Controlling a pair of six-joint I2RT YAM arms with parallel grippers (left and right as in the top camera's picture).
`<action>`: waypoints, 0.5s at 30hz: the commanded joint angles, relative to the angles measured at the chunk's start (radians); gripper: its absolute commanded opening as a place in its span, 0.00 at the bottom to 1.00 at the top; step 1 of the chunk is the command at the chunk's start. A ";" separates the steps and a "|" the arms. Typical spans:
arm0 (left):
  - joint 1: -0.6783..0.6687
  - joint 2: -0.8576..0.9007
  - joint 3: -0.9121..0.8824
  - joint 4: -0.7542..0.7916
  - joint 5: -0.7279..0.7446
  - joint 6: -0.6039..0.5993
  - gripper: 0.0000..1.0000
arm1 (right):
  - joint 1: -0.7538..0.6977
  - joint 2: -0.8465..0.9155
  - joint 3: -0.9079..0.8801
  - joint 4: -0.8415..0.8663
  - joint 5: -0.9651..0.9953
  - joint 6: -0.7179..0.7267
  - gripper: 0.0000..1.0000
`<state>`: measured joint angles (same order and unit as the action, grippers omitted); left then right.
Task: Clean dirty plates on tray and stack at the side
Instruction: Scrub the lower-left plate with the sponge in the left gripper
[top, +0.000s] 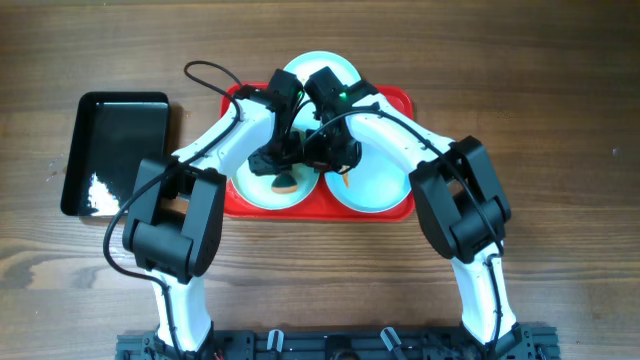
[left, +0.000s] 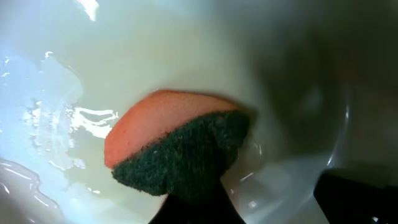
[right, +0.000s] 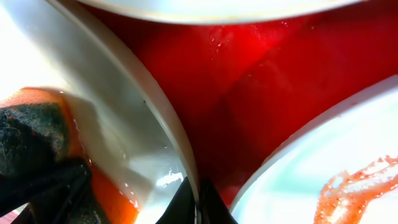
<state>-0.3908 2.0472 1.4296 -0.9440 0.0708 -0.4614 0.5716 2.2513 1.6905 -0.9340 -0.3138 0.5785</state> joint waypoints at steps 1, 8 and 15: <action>0.002 -0.018 -0.005 -0.020 0.012 0.012 0.04 | 0.016 0.013 -0.015 -0.013 0.043 -0.003 0.04; 0.178 -0.018 -0.005 -0.151 -0.076 0.110 0.04 | 0.016 0.013 -0.015 -0.021 0.043 -0.023 0.04; 0.317 -0.019 -0.004 -0.079 -0.175 0.125 0.04 | 0.016 0.013 -0.014 0.005 0.042 -0.080 0.04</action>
<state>-0.1204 2.0472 1.4307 -1.0641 0.0116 -0.3519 0.5945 2.2513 1.6905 -0.9218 -0.3264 0.5449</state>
